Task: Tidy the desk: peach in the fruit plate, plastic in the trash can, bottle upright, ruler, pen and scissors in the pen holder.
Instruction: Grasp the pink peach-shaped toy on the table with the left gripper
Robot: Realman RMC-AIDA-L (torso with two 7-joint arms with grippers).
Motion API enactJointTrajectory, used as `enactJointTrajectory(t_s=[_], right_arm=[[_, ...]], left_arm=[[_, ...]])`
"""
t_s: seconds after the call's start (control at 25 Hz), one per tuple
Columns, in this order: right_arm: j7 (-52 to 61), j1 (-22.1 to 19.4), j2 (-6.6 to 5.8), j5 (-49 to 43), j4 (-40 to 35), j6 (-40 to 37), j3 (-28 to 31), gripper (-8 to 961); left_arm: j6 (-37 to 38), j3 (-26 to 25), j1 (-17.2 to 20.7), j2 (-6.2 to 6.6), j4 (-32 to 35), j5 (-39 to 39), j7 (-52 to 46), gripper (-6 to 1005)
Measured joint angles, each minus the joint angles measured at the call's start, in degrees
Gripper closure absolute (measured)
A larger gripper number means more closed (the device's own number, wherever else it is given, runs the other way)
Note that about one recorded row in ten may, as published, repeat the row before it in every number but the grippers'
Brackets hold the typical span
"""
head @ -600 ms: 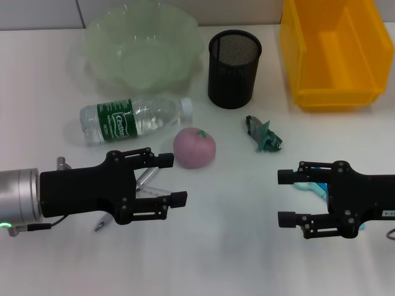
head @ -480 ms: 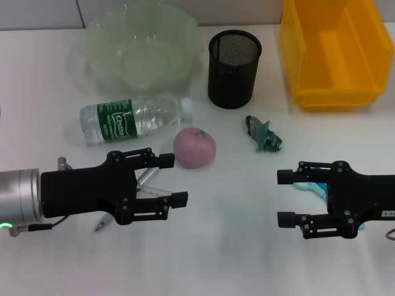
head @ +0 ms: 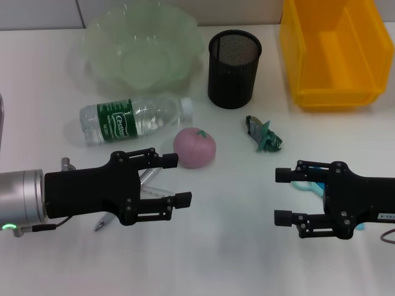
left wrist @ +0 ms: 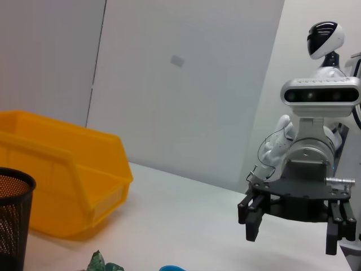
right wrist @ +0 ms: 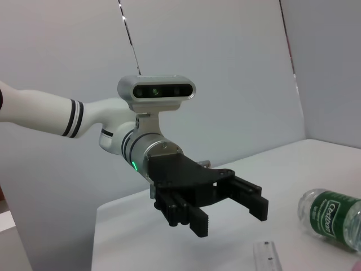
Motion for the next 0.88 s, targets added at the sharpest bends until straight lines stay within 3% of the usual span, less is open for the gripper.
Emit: enactJointTrajectory(t_s=[0.52,0.88], right_arm=[[-7.12,-3.71,-0.10,3.68,6.05,1.08,0.56,186],[-7.51,-4.40,-0.09,3.87,8.58,2.21,0.76,186]], left_arm=[[-4.98,0.58,-0.99,-0.76,-0.01,-0.06,-0.41,245],[-18.20,8.09,-9.26,-0.90,0.02,0.00,-7.07,249]])
